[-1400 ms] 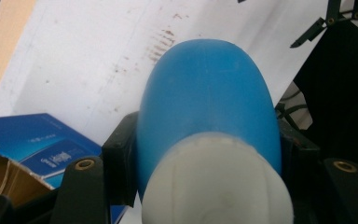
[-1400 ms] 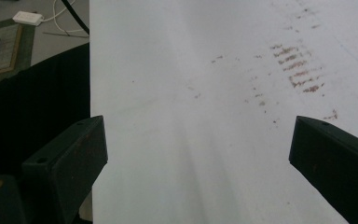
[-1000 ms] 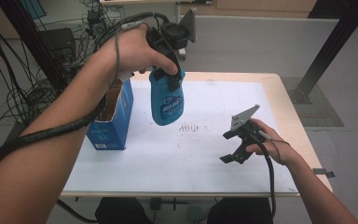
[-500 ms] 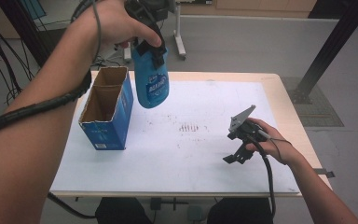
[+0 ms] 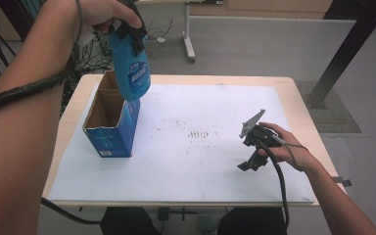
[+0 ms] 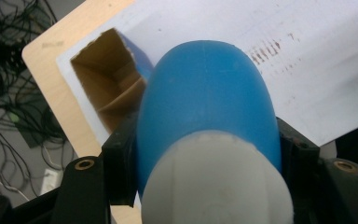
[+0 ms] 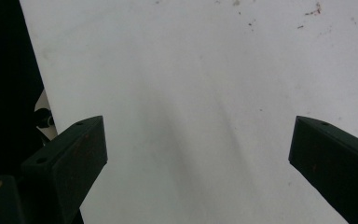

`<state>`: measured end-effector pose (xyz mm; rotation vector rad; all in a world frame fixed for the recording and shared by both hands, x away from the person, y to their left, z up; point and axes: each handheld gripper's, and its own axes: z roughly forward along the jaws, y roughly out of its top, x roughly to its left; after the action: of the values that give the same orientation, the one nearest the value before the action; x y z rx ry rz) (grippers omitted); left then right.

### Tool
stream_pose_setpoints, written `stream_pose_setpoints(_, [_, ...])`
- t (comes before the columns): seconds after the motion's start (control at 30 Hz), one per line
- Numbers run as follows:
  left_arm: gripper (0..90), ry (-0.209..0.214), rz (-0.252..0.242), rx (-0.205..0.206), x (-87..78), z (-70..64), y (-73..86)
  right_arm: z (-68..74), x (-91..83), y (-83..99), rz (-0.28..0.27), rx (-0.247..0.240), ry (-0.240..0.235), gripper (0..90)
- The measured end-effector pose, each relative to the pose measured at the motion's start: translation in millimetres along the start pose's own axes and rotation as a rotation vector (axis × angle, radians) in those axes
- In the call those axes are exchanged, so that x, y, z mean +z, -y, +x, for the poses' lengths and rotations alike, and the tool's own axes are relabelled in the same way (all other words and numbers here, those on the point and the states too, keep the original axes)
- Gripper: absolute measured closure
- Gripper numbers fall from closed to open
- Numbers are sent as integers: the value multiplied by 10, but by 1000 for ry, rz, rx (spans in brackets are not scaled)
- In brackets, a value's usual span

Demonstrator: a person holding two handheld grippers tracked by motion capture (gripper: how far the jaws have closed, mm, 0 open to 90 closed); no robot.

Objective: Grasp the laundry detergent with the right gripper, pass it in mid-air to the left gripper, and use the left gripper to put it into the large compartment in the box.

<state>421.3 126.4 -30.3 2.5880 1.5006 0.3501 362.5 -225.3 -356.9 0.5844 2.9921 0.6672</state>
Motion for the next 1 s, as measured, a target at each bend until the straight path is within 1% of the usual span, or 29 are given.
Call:
stream_pose_setpoints(0.03, [379, -1, -3, -21, 1, 37, 11, -1, 4, -4, 6, 1, 4, 39])
stream_pose_setpoints(0.07, [379, -3, 5, -25, -6, 82, 19, 0, 7, -9, 8, 2, 8, 39])
stream_pose_setpoints(0.1, [379, -4, 3, -46, -5, 123, 27, 2, 11, -14, 14, 3, 13, 39])
stream_pose_setpoints(0.13, [379, -4, 3, -46, -5, 123, 27, 2, 11, -14, 14, 3, 13, 39])
stream_pose_setpoints(0.17, [379, -9, 5, -70, -6, 189, 39, 6, 19, -26, 20, 0, 18, 40])
stream_pose_setpoints(0.23, [378, -8, 11, -98, 4, 278, 53, 5, 27, -40, 26, -2, 30, 39])
stream_pose_setpoints(0.27, [379, -7, 14, -109, 11, 311, 57, 7, 28, -45, 26, -1, 32, 39])
stream_pose_setpoints(0.3, [378, -7, 14, -109, 11, 311, 57, 8, 28, -52, 26, -5, 33, 39])
stream_pose_setpoints(0.33, [378, -12, 21, -131, 23, 362, 65, 12, 30, -59, 24, -8, 34, 40])
stream_pose_setpoints(0.4, [378, -16, 26, -138, 30, 378, 67, 17, 29, -66, 25, -8, 37, 40])
stream_pose_setpoints(0.43, [379, -24, 37, -162, 41, 410, 72, 21, 32, -77, 24, -12, 39, 40])
stream_pose_setpoints(0.53, [378, -32, 44, -188, 45, 462, 80, 20, 34, -82, 25, -9, 45, 39])
stream_pose_setpoints(0.63, [378, -35, 41, -217, 51, 512, 85, 13, 42, -78, 26, -9, 47, 40])
stream_pose_setpoints(0.77, [379, -38, 43, -246, 68, 560, 95, 15, 30, -74, 20, -8, 48, 40])
stream_pose_setpoints(0.8, [378, -38, 43, -246, 68, 560, 95, 18, 27, -74, 20, -11, 50, 40])
stream_pose_setpoints(0.83, [378, -37, 42, -260, 92, 584, 99, 20, 24, -74, 17, -12, 50, 40])
stream_pose_setpoints(0.97, [378, -38, 40, -276, 139, 621, 109, 24, 13, -68, 11, -8, 48, 40])
stream_pose_setpoints(1.0, [378, -39, 45, -292, 189, 649, 121, 23, 12, -64, 12, -8, 47, 40])
